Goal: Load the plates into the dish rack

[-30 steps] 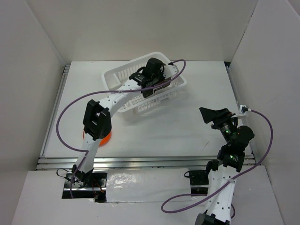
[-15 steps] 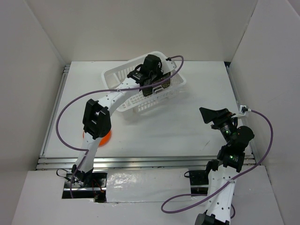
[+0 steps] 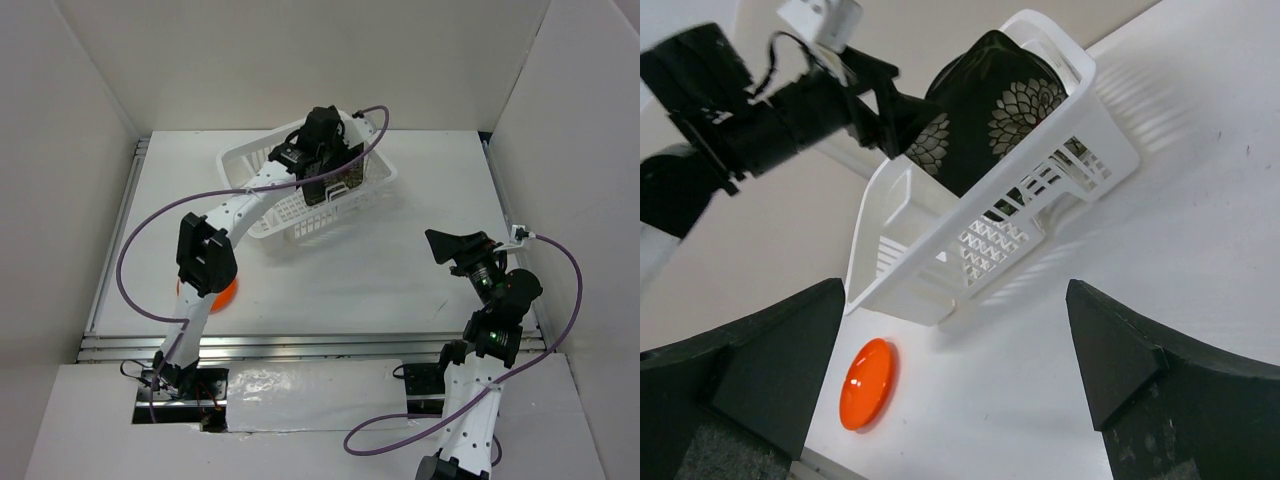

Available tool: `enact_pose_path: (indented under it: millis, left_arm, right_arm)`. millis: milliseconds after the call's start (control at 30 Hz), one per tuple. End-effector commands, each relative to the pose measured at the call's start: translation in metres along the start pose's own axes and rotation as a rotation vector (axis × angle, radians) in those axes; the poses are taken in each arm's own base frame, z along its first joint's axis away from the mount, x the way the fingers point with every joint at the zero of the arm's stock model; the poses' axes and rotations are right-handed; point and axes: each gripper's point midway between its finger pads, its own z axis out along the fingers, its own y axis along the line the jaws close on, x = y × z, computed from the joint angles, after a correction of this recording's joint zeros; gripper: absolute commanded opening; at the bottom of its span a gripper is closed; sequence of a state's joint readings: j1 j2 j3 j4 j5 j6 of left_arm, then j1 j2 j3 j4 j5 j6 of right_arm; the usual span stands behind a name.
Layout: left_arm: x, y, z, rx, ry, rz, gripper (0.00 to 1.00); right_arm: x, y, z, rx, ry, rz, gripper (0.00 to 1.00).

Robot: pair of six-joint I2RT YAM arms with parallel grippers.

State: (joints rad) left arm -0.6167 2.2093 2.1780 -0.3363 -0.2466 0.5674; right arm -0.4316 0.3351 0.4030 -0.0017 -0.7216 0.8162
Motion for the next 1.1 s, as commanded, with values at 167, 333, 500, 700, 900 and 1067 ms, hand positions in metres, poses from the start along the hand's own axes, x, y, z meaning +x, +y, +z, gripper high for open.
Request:
enact_pose_path:
  millis: [167, 333, 500, 700, 900, 1067]
  left_arm:
    - [-0.091, 0.101, -0.118, -0.189, -0.236, -0.289, 1.00]
    - [-0.021, 0.137, -0.165, -0.385, -0.093, -0.744, 1.00]
    - [0.084, 0.188, -0.222, -0.398, -0.212, -1.225, 0.99]
    - [0.182, 0.165, -0.256, -0.601, -0.185, -1.419, 1.00]
    - [0.275, 0.103, -0.276, -0.753, -0.052, -1.607, 1.00]
    - [0.309, 0.062, -0.308, -0.869, -0.007, -1.679, 0.99]
  right_arm:
    - [-0.006, 0.011, -0.003, -0.028, -0.027, -0.060, 1.00]
    - [0.000, 0.008, -0.001, -0.040, 0.009, -0.032, 1.00]
    - [0.007, 0.013, -0.001, -0.078, 0.048, -0.019, 1.00]
    - [0.005, 0.022, -0.010, -0.066, 0.036, -0.058, 1.00]
    - [0.009, 0.030, -0.014, -0.102, 0.051, -0.065, 1.00]
    - [0.016, 0.031, -0.013, -0.135, 0.092, -0.032, 0.99]
